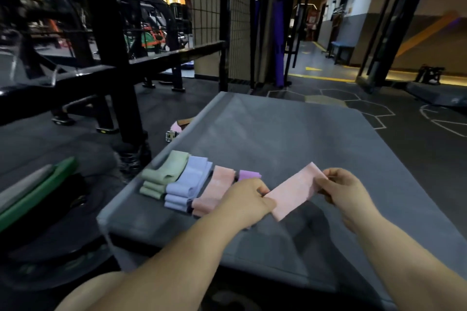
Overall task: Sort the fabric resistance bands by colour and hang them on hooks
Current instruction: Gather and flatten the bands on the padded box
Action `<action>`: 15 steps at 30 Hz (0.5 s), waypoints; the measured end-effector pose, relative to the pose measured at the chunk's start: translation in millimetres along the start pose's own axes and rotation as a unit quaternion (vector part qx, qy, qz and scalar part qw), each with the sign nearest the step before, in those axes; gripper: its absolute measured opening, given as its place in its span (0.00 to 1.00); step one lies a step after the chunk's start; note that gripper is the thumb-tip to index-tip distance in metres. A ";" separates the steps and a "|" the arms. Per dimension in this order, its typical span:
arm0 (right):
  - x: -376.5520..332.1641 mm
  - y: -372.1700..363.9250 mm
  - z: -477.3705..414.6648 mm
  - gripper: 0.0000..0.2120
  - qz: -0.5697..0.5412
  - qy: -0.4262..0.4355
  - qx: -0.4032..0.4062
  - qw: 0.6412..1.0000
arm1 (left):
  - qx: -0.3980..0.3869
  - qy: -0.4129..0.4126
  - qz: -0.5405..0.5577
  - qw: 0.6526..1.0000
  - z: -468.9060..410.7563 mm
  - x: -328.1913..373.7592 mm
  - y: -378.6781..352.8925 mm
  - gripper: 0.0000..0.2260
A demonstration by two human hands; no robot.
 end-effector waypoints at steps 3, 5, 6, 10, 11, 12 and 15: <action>-14.2 -37.2 -5.9 0.00 0.006 0.022 -0.027 0.999 | 0.029 0.027 0.011 0.999 2.8 -20.1 24.9 0.05; -24.8 -63.3 -10.8 0.01 0.021 0.041 -0.050 0.998 | 0.064 0.041 0.018 0.997 4.8 -35.8 43.1 0.06; -31.1 -76.1 -13.5 0.01 0.031 0.051 -0.061 0.996 | 0.079 0.049 0.023 0.995 5.5 -44.0 50.9 0.06; -49.8 -125.7 -23.4 0.08 0.080 0.083 -0.093 0.989 | 0.110 0.075 0.052 0.990 5.2 -73.4 73.7 0.05; -52.1 -136.2 -25.4 0.08 0.093 0.091 -0.101 0.986 | 0.116 0.078 0.056 0.989 4.2 -78.9 77.4 0.04; -55.0 -145.9 -26.4 0.08 0.107 0.101 -0.112 0.983 | 0.121 0.083 0.051 0.988 3.0 -83.8 80.5 0.02; -62.1 -167.0 -27.7 0.06 0.154 0.120 -0.140 0.971 | 0.134 0.092 0.017 0.987 2.0 -92.7 86.3 0.03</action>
Point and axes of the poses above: each hand's wrist, its own z-axis away from the middle knuckle, its own y-axis out of the back of the hand, x = y × z, the point moved 5 cm from there along -z, towards the middle knuckle, and after that the axes turned 13 degrees about y, right-handed, at the moved point
